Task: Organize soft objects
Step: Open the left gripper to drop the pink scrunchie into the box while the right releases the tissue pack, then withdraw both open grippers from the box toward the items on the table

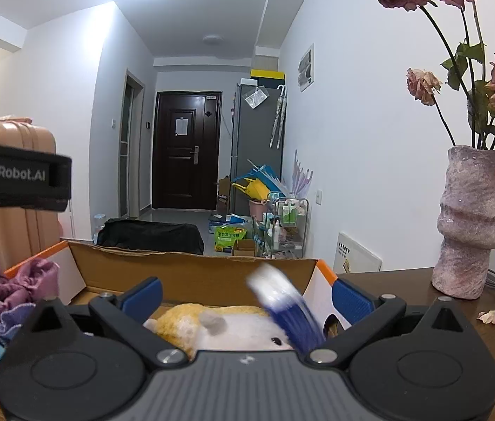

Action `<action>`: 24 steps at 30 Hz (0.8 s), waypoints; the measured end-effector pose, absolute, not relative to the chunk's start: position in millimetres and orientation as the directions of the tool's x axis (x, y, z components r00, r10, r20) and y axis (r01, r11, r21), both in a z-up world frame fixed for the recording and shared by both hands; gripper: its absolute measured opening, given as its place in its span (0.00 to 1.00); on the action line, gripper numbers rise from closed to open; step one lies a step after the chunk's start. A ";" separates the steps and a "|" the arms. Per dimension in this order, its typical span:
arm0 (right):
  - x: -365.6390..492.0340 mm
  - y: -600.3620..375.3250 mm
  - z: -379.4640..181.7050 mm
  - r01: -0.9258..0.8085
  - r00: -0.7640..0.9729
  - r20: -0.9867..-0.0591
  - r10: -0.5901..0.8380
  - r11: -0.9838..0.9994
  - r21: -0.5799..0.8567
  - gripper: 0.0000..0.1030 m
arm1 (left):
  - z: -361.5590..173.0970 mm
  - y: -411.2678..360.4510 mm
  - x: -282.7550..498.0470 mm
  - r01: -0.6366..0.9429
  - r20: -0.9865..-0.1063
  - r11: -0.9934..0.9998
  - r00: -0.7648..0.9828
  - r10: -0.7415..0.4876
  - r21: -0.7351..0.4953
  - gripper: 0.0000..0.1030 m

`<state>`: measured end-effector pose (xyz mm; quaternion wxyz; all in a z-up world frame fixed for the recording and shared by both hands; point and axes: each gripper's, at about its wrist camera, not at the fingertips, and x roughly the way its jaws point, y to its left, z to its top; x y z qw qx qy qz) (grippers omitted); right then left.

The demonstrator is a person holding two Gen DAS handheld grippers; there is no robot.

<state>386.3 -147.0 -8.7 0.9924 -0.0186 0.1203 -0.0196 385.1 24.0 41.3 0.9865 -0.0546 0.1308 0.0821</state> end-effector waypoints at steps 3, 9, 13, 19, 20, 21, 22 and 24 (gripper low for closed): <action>387.3 -147.6 -8.5 0.036 0.970 -0.240 -0.044 0.999 -0.038 1.00 | 41.9 27.2 386.3 -0.180 -0.273 0.979 0.951 0.147 -0.097 1.00; 387.7 -147.5 -8.2 0.038 0.970 -0.240 -0.045 0.999 -0.037 1.00 | 41.7 25.5 385.0 -0.178 -0.270 0.980 0.951 0.148 -0.091 1.00; 387.1 -148.0 -8.2 0.040 0.970 -0.239 -0.047 0.999 -0.035 1.00 | 41.0 25.5 384.2 -0.181 -0.274 0.979 0.950 0.151 -0.089 1.00; 380.9 -151.1 -7.5 0.048 0.973 -0.226 -0.053 0.998 -0.026 1.00 | 38.8 28.4 375.9 -0.214 -0.279 0.973 0.943 0.183 -0.087 1.00; 378.9 -151.6 -7.4 0.050 0.973 -0.224 -0.055 0.998 -0.028 1.00 | 38.5 29.2 373.9 -0.227 -0.279 0.970 0.940 0.195 -0.087 1.00; 376.9 -151.4 -7.2 0.051 0.973 -0.223 -0.056 0.998 -0.029 1.00 | 38.2 30.9 372.0 -0.240 -0.279 0.967 0.937 0.209 -0.084 1.00; 374.8 -151.8 -7.1 0.052 0.973 -0.222 -0.057 0.998 -0.031 1.00 | 37.6 32.6 369.8 -0.253 -0.282 0.964 0.934 0.222 -0.079 1.00; 369.3 -152.0 -7.0 0.056 0.974 -0.219 -0.062 0.998 -0.035 1.00 | 35.7 37.0 365.5 -0.269 -0.293 0.960 0.926 0.237 -0.073 1.00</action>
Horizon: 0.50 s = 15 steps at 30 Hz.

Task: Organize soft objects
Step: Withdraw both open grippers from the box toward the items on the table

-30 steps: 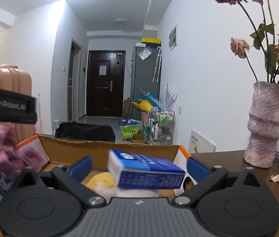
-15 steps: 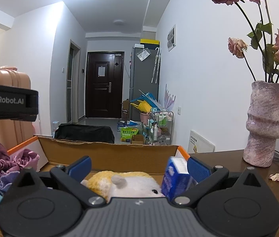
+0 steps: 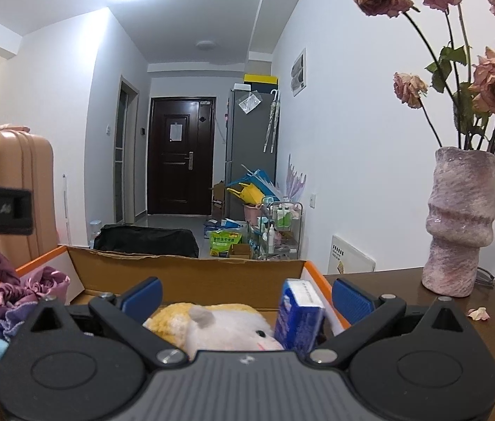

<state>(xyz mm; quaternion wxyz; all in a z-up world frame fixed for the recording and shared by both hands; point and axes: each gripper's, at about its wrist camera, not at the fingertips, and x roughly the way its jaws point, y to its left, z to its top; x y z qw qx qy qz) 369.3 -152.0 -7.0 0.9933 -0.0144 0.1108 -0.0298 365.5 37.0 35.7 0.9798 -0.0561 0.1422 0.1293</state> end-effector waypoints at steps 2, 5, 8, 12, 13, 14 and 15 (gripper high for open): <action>362.4 -154.3 -6.8 0.062 0.974 -0.215 -0.068 0.997 -0.037 1.00 | 33.5 42.0 361.7 -0.276 -0.311 0.959 0.919 0.241 -0.072 1.00; 351.7 -159.9 -6.3 0.075 0.975 -0.209 -0.081 0.997 -0.036 1.00 | 31.0 50.1 352.0 -0.289 -0.328 0.954 0.912 0.248 -0.082 1.00; 339.7 -165.9 -5.9 0.086 0.974 -0.206 -0.092 0.996 -0.035 1.00 | 27.4 56.6 340.0 -0.297 -0.336 0.951 0.907 0.254 -0.082 1.00; 321.2 -172.5 -5.2 0.099 0.974 -0.203 -0.104 0.994 -0.038 1.00 | 21.2 58.9 322.3 -0.295 -0.345 0.954 0.902 0.259 -0.057 1.00; 317.0 -173.8 -4.9 0.100 0.974 -0.201 -0.106 0.994 -0.038 1.00 | 20.5 58.7 317.7 -0.289 -0.343 0.956 0.904 0.254 -0.053 1.00; 311.7 -175.2 -4.5 0.100 0.974 -0.199 -0.106 0.994 -0.039 1.00 | 19.8 57.9 312.3 -0.283 -0.339 0.958 0.907 0.251 -0.047 1.00; 306.0 -176.1 -4.2 0.100 0.975 -0.196 -0.106 0.994 -0.039 1.00 | 18.9 56.9 306.3 -0.276 -0.332 0.960 0.910 0.248 -0.040 1.00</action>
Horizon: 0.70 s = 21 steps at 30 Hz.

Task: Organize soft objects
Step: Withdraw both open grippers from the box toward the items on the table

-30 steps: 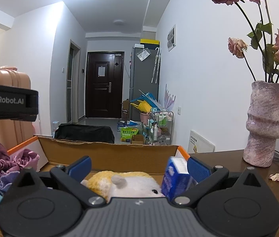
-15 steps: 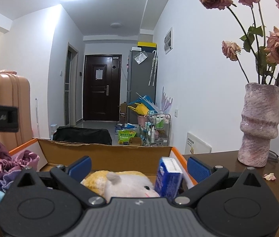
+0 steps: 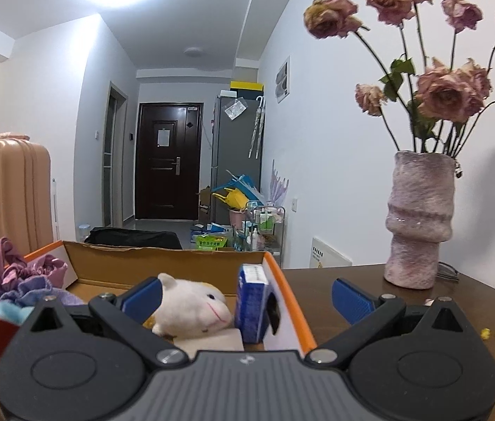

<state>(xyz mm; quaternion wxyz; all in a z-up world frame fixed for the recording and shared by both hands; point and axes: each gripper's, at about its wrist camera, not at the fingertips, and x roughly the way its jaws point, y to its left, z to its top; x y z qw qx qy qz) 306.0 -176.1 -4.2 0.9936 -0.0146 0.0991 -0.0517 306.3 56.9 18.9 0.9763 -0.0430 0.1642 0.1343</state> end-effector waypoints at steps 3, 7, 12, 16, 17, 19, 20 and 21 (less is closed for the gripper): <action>289.4 -178.3 -2.8 0.094 0.977 -0.187 -0.101 0.995 -0.041 1.00 | 16.0 51.8 289.3 -0.259 -0.306 0.966 0.920 0.245 -0.004 1.00; 269.3 -181.9 -0.5 0.080 0.981 -0.176 -0.084 0.996 -0.031 1.00 | 15.9 47.7 263.1 -0.243 -0.279 0.970 0.930 0.238 0.019 1.00; 245.3 -183.5 0.4 0.067 0.983 -0.166 -0.072 0.997 -0.037 1.00 | 16.8 45.0 240.5 -0.231 -0.282 0.973 0.932 0.227 0.019 1.00; 228.6 -184.7 0.3 0.058 0.984 -0.167 -0.065 0.997 -0.046 1.00 | 17.4 47.2 228.4 -0.224 -0.291 0.974 0.931 0.220 0.019 1.00; 225.0 -185.2 0.5 0.057 0.984 -0.167 -0.064 0.997 -0.049 1.00 | 17.4 47.4 224.7 -0.221 -0.293 0.975 0.931 0.218 0.020 1.00; 217.0 -185.2 0.2 0.055 0.984 -0.166 -0.063 0.997 -0.054 1.00 | 17.9 48.1 218.2 -0.217 -0.295 0.976 0.931 0.213 0.020 1.00; 214.1 -185.4 0.3 0.055 0.984 -0.167 -0.064 0.997 -0.056 1.00 | 17.8 49.1 215.3 -0.214 -0.297 0.977 0.931 0.211 0.020 1.00; 210.9 -185.8 0.2 0.055 0.984 -0.167 -0.064 0.997 -0.058 1.00 | 17.7 49.1 211.6 -0.213 -0.299 0.977 0.931 0.209 0.020 1.00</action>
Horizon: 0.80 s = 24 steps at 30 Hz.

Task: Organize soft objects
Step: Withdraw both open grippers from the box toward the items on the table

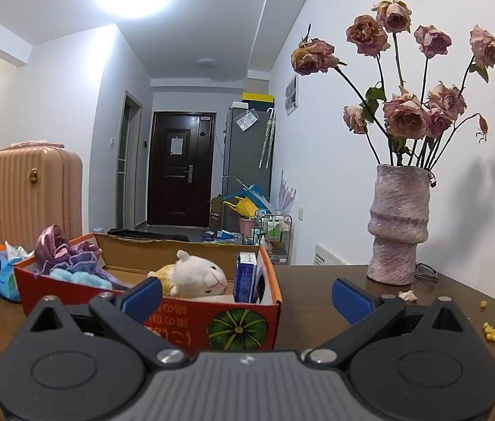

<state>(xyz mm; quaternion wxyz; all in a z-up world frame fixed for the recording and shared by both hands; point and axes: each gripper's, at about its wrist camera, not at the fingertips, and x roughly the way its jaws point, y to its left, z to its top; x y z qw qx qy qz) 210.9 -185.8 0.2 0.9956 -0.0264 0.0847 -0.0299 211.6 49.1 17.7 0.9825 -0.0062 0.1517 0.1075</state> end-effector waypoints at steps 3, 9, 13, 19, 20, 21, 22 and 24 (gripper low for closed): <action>202.0 -188.4 0.6 0.053 0.984 -0.168 -0.063 0.997 -0.062 1.00 | 16.7 50.5 200.6 -0.204 -0.302 0.979 0.932 0.201 0.021 1.00; 183.0 -190.1 0.6 0.036 0.984 -0.172 -0.048 0.997 -0.073 1.00 | 16.1 50.4 178.7 -0.186 -0.299 0.982 0.936 0.186 0.029 1.00; 171.6 -190.3 0.1 0.023 0.984 -0.176 -0.037 0.997 -0.079 1.00 | 16.3 51.2 166.8 -0.175 -0.300 0.984 0.938 0.175 0.026 1.00; 156.5 -192.1 -1.0 0.001 0.981 -0.192 -0.017 0.996 -0.086 1.00 | 15.7 51.3 149.2 -0.155 -0.304 0.988 0.940 0.155 0.022 1.00; 154.7 -192.4 -1.3 -0.002 0.981 -0.195 -0.015 0.996 -0.086 1.00 | 15.6 51.3 146.4 -0.152 -0.304 0.988 0.941 0.152 0.021 1.00; 152.7 -192.9 -1.5 -0.005 0.980 -0.198 -0.012 0.996 -0.087 1.00 | 15.5 51.4 144.2 -0.150 -0.305 0.988 0.941 0.149 0.021 1.00; 150.5 -193.3 -1.7 -0.007 0.980 -0.201 -0.010 0.996 -0.087 1.00 | 15.2 51.3 141.2 -0.147 -0.306 0.989 0.941 0.146 0.020 1.00; 146.8 -193.7 -2.2 -0.013 0.979 -0.205 -0.006 0.996 -0.089 1.00 | 14.8 52.2 136.2 -0.142 -0.309 0.990 0.940 0.140 0.019 1.00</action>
